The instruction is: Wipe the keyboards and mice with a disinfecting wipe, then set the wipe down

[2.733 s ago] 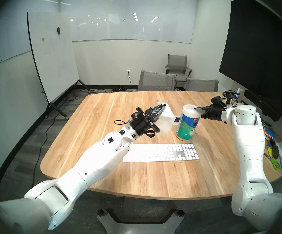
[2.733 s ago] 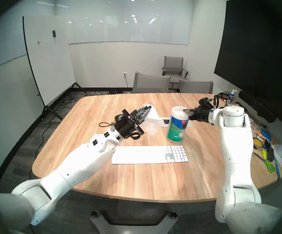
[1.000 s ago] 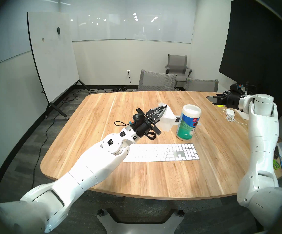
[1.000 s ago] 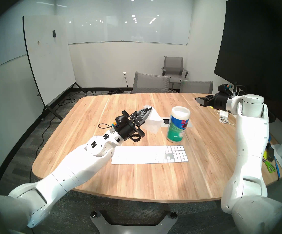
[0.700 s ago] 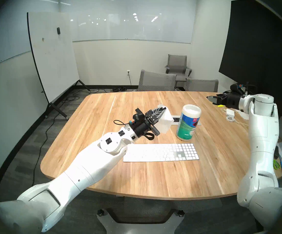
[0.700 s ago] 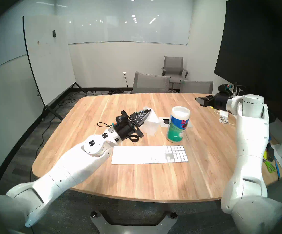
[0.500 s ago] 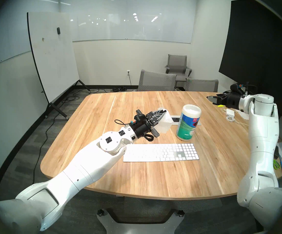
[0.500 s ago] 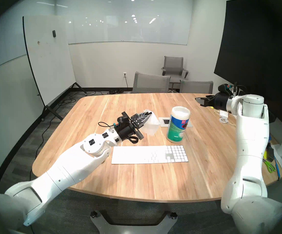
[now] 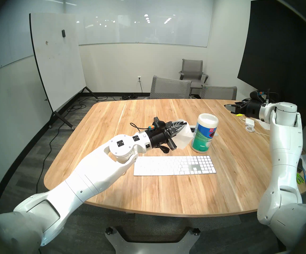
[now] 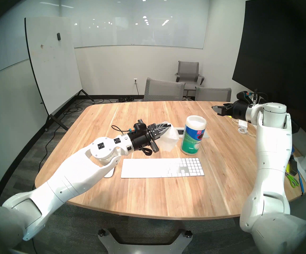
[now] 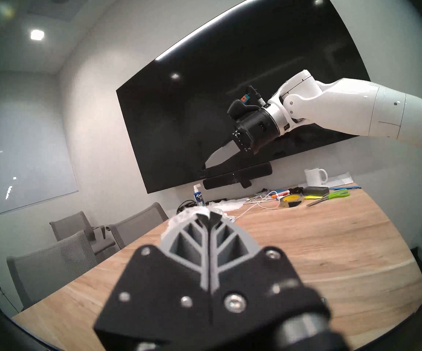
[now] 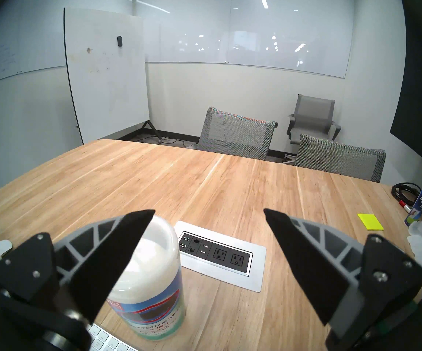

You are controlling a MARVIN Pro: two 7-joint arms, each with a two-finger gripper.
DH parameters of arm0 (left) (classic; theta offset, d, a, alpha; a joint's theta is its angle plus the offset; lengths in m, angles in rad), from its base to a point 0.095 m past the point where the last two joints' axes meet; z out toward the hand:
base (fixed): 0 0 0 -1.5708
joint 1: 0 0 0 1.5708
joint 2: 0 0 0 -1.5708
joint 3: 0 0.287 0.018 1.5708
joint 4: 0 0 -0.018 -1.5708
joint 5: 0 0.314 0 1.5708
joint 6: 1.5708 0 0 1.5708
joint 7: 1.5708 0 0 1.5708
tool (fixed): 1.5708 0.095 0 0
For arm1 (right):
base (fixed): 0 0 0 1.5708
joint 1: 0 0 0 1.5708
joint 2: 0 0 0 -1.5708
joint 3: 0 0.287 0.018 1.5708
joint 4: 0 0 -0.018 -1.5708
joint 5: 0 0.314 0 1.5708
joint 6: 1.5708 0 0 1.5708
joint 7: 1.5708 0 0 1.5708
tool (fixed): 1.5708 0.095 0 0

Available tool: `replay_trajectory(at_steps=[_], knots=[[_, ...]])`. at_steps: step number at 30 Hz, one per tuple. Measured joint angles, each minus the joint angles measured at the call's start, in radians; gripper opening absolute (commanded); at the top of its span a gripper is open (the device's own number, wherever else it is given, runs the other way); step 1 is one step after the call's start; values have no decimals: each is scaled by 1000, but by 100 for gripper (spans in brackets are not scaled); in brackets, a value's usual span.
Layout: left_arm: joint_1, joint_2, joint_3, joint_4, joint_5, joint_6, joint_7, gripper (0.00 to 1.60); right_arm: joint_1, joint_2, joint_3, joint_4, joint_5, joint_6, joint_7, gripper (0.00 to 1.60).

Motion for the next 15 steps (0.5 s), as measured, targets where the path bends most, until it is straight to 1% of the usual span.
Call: replay_trajectory(at_steps=[2,5,9,15], knots=[[-7,3,25,-12,0,59,-17,0,0,0,0,0,0,0,0,160],[-11,1,51,-18,1,105,-31,0,0,0,0,0,0,0,0,160],[-13,-1,73,-26,5,139,-36,0,0,0,0,0,0,0,0,160],[16,23,80,-107,7,152,-19,0,0,0,1,0,0,-1,0,160]])
